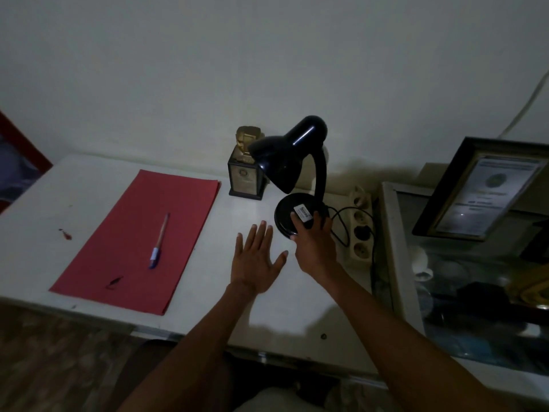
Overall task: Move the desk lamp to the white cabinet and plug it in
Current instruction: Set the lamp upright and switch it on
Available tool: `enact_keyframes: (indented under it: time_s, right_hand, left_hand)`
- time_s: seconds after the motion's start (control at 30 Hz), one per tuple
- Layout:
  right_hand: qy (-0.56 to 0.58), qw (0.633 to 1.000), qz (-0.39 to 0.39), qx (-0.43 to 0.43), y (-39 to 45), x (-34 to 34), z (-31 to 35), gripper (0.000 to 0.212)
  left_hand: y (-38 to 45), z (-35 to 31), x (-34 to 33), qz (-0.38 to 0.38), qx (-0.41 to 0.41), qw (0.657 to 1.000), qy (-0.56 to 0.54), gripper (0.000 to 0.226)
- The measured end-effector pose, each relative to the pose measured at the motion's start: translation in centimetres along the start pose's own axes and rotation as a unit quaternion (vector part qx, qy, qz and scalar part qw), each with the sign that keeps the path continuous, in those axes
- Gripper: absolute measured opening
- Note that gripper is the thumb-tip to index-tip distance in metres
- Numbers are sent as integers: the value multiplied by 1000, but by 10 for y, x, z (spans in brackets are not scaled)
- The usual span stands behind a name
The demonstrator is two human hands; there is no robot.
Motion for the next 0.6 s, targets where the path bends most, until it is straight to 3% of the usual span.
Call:
enact_keyframes:
  time_s: [0.33,0.6]
  right_hand:
    - [-43,999,-28,6,-1,-1,3,81]
    - [-31,998,-59,4,-8,0,4,67]
  left_hand:
    - [-4,0,0,11,10,1000,13,79]
    - [-4,1,-2,6,9,1000,22,79]
Point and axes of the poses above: each hand's wrist, its own y-axis towards the middle knuckle, its own x-axis out of the back of the hand, z = x × y, the point moved 10 cm from there along y, towards the middle knuckle, and after that the axes turned 8 degrees about y, right-handed, at the moved point
